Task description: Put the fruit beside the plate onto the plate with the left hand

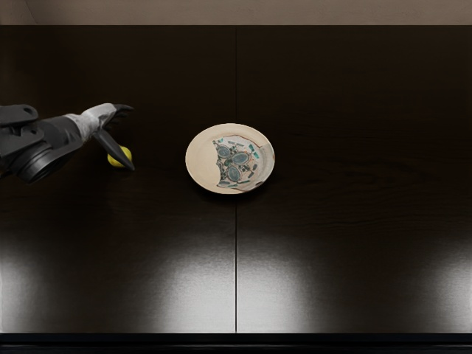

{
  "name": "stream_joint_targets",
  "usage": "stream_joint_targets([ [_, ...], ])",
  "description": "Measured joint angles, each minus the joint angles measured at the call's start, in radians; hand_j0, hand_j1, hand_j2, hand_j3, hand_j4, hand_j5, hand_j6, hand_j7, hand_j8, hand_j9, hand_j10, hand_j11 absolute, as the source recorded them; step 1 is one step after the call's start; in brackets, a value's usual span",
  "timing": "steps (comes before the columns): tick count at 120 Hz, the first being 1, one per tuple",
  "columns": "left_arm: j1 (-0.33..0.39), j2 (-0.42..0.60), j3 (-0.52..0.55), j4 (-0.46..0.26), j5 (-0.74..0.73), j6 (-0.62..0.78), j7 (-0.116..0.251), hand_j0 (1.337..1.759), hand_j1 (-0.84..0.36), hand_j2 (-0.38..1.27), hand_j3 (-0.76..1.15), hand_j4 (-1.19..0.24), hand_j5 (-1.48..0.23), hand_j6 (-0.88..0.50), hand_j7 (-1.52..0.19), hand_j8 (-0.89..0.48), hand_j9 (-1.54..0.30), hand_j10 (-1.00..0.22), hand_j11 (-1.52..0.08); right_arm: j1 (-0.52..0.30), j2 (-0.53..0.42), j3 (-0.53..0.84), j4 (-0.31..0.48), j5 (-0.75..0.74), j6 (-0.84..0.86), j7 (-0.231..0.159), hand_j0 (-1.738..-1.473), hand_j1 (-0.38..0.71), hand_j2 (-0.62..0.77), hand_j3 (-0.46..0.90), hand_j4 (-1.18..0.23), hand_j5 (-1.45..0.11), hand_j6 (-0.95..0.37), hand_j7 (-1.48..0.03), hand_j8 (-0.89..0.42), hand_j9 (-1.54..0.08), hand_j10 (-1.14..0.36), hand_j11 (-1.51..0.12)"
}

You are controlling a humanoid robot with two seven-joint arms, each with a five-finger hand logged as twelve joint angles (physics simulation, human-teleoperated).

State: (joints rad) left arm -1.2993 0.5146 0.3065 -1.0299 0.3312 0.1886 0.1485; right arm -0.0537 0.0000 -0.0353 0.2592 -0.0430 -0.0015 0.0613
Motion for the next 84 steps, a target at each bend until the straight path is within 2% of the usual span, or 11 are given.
stream_joint_targets([
  [19, 0.005, 0.005, 0.018, -0.025, 0.037, 0.041, 0.0, 1.658, 0.1, 0.04, 0.0, -0.21, -0.27, -0.21, -0.27, -0.21, -0.27, -0.21, -0.27, 0.0, 0.0, 0.0, 0.0, 0.0, 0.0, 0.0, -1.658, -0.33, 0.0, 0.0, -0.02, -0.02, -0.02, -0.02, -0.02, -0.02, -0.02, -0.02],
  [56, 0.014, 0.001, 0.026, -0.03, 0.075, 0.085, 0.006, 1.658, -0.08, 0.07, 0.0, -0.36, -0.47, -0.36, -0.47, -0.36, -0.47, -0.36, -0.47, 0.0, 0.0, 0.0, 0.0, 0.0, 0.0, 0.0, -1.658, -0.33, 0.0, 0.0, -0.02, -0.02, -0.02, -0.02, -0.02, -0.02, -0.02, -0.02],
  [84, 0.017, 0.004, 0.033, -0.032, 0.084, 0.087, 0.014, 1.658, -0.15, 0.09, 0.0, -0.42, -0.55, -0.42, -0.55, -0.42, -0.55, -0.42, -0.55, 0.0, 0.0, 0.0, 0.0, 0.0, 0.0, 0.0, -1.658, -0.33, 0.0, 0.0, -0.02, -0.02, -0.02, -0.02, -0.02, -0.02, -0.02, -0.02],
])
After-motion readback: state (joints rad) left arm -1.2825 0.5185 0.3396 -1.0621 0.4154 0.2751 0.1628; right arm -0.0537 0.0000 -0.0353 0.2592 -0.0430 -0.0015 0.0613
